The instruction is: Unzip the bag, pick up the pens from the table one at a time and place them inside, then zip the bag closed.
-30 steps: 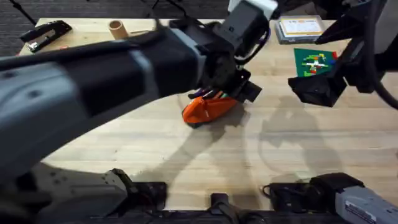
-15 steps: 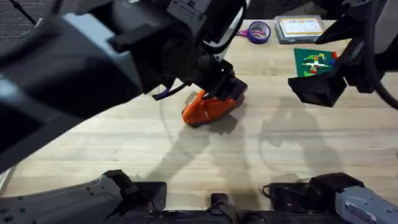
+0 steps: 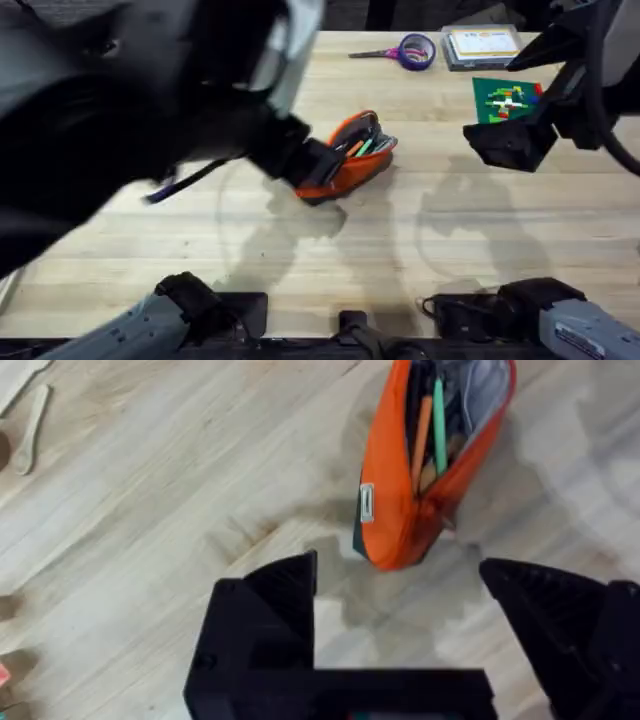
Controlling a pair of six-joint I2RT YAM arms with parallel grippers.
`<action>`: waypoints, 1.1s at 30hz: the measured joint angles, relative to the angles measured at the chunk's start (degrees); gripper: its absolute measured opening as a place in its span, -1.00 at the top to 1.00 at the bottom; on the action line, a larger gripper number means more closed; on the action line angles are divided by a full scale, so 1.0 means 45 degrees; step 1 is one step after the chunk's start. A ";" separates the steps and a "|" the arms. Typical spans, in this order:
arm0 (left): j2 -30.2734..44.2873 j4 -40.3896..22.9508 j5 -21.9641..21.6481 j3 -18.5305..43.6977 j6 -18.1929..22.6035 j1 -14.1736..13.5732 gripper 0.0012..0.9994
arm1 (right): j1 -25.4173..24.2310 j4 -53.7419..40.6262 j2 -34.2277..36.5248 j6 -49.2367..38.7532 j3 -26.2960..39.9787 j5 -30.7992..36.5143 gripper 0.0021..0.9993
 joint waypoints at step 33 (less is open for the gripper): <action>-0.2039 -0.2412 0.2391 -0.0278 0.6194 0.2130 -0.99 | 0.0183 -0.0340 0.0246 0.0538 0.0000 -0.1388 -1.00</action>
